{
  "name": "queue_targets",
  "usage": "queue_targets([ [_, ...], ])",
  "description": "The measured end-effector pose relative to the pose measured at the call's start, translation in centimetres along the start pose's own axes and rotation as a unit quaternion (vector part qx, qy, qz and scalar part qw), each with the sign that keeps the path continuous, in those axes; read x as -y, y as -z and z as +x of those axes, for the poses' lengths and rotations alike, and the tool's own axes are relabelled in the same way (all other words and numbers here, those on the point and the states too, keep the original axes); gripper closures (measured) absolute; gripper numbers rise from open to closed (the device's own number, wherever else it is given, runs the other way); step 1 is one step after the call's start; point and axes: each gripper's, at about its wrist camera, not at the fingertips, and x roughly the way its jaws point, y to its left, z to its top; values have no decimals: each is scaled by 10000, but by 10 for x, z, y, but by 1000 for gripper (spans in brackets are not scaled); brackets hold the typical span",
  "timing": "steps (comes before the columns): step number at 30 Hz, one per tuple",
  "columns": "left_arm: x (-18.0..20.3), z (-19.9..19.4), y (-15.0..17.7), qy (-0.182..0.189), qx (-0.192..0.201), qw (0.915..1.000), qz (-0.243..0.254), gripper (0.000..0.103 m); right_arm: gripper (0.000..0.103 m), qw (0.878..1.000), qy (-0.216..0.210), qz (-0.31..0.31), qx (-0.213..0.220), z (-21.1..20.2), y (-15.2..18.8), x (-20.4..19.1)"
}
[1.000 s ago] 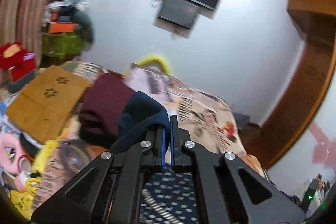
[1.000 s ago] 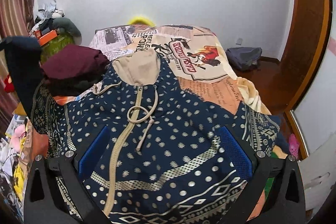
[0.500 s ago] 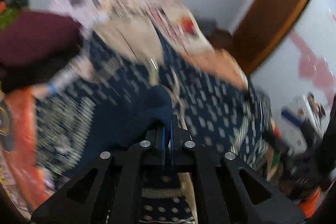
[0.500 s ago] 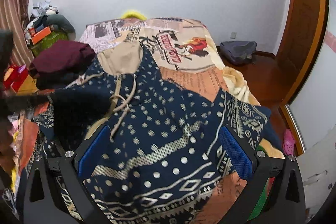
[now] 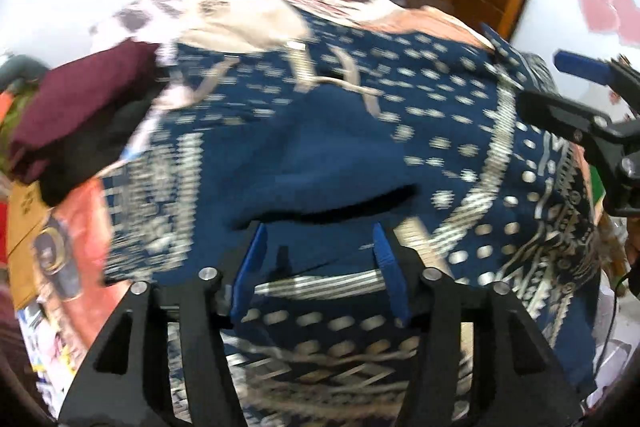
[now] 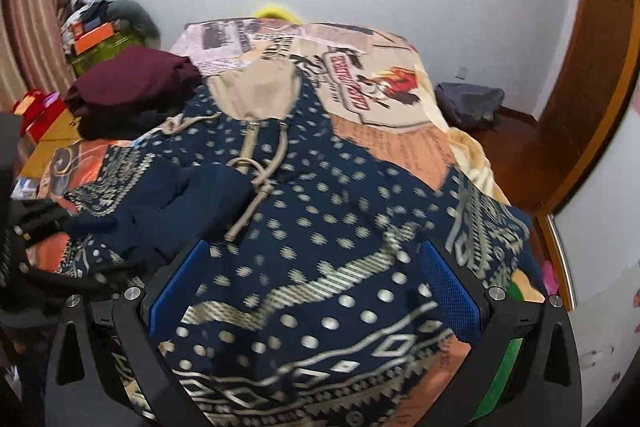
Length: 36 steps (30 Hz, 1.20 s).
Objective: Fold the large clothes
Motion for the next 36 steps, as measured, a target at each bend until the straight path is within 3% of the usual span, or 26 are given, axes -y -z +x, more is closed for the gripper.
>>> queue_targets([
  [2,-26,-13,6,-194,112,9994,-262,40,0,9997,-111,-214,6,1,-6,-14],
  [8,-102,-17,30,-504,84,9925,-1107,38,0,9956,-551,-760,80,8,-21,-57],
  [13,-138,0,66,-373,-305,9836,-1737,38,0,9893,-896,-1113,-284,35,-26,-97],
  [17,-153,17,86,-202,-491,9773,-2050,38,2,9817,-918,-1486,-762,71,-21,-127],
  [22,-164,35,90,211,-458,9686,-2436,38,22,9690,-914,-1822,-1395,112,-11,-148],
  [26,-167,55,84,331,-419,9658,-2538,37,32,9631,-962,-2069,-1426,127,-2,-157],
  [29,-179,65,80,216,-363,9599,-2770,33,48,9656,-1106,-1869,-1429,133,-4,-153],
  [31,-189,68,78,80,-316,9542,-2973,33,76,9691,-977,-1797,-1381,132,-8,-150],
  [33,-200,72,78,-239,-304,9501,-3095,33,88,9720,-929,-1680,-1356,131,-15,-145],
  [36,-202,71,78,-344,-245,9513,-3055,33,90,9783,-799,-1561,-1100,120,-30,-135],
])
